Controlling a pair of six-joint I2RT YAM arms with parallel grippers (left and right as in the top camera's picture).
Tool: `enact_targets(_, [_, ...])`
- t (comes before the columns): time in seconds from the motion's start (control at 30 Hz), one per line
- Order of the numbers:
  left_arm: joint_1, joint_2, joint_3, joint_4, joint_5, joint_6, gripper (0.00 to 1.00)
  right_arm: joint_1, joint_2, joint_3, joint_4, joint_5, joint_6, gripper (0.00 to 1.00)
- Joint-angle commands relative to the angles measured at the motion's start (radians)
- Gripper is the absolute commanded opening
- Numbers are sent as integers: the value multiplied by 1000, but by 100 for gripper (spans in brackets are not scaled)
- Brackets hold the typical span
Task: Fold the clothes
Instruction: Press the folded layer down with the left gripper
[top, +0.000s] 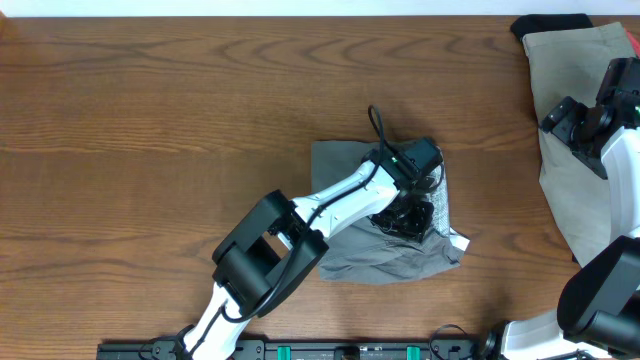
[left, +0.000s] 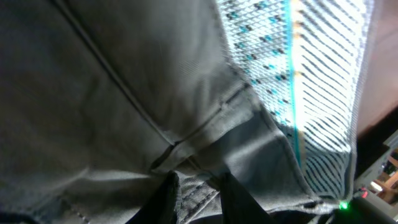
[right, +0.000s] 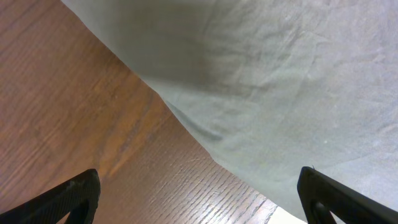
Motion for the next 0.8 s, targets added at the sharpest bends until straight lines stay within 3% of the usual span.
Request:
enact_targets(0.0, [2, 28, -3, 0, -25, -15, 36, -5, -16, 2, 0, 14, -7, 99])
enact_targets(0.1, [6, 19, -2, -11, -8, -15, 45, -5, -16, 2, 0, 14, -7, 99])
enact_targets(0.33, [35, -72, 13, -60, 8, -14, 51, -5, -16, 2, 0, 14, -7, 99])
enact_targets(0.53, [97, -173, 13, -15, -116, -14, 70, -5, -16, 2, 0, 14, -7, 99])
enact_targets(0.77, [162, -160, 13, 128, -153, -14, 71, -5, -16, 2, 0, 14, -7, 99])
